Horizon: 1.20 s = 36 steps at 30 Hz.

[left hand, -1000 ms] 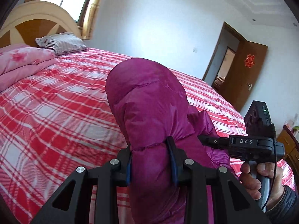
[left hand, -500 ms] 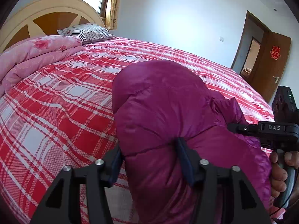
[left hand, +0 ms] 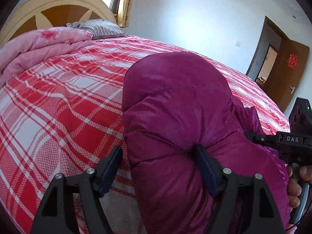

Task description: Fold large clothes

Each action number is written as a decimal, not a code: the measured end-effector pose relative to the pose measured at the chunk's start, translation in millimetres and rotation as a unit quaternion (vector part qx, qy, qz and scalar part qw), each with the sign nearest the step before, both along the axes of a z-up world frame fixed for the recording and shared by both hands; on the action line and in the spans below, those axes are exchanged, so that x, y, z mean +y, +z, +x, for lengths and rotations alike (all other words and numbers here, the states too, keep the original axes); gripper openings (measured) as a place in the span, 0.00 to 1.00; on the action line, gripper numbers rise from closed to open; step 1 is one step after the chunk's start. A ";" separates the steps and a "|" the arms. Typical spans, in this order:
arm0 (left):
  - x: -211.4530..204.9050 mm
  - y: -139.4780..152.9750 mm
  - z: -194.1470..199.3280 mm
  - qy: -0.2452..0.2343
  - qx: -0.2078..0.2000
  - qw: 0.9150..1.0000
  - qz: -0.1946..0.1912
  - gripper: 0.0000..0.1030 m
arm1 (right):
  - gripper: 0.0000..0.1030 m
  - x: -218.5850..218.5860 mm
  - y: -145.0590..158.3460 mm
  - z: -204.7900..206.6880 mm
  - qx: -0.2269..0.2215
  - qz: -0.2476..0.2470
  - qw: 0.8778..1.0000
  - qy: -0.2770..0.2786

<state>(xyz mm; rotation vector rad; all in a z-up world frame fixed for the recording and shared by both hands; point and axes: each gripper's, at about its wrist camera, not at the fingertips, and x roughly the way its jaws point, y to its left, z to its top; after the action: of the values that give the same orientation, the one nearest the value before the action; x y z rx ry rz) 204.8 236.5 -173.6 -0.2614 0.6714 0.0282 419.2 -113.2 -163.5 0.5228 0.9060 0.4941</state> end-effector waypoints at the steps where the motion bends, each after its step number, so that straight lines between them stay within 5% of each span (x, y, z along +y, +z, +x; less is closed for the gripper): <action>1: 0.6 0.4 -0.5 0.002 0.001 1.000 -0.003 0.77 | 0.27 0.2 0.1 0.3 0.002 0.000 1.000 0.000; 9: -6.8 20.6 -12.7 0.015 0.013 0.999 0.026 0.79 | 0.41 7.0 9.4 -6.1 -0.009 -0.050 0.999 -0.017; 14: -13.6 50.4 -37.2 0.000 -0.015 0.998 0.060 0.79 | 0.54 7.2 29.1 -17.9 -0.019 -0.089 0.995 -0.039; 16: -13.6 65.8 -48.2 0.000 -0.032 0.997 0.067 0.79 | 0.73 3.6 42.6 -31.4 -0.035 -0.102 0.992 -0.061; 18: -14.0 82.5 -57.8 0.002 -0.052 0.996 0.070 0.79 | 0.81 0.6 60.0 -51.3 -0.063 -0.108 0.989 -0.078; 28: -17.5 154.0 -98.5 0.023 -0.149 0.985 0.088 0.91 | 0.93 28.2 135.9 -140.5 -0.202 -0.185 0.957 -0.101; 36: -14.9 170.3 -110.0 0.013 -0.168 0.982 0.084 0.92 | 0.98 35.1 163.8 -165.4 -0.245 -0.181 0.947 -0.099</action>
<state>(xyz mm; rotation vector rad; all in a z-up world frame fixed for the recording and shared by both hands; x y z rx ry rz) 94.8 221.6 -3.3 -0.1079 0.3273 0.0634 253.7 -78.1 0.3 0.1365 0.4418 0.2450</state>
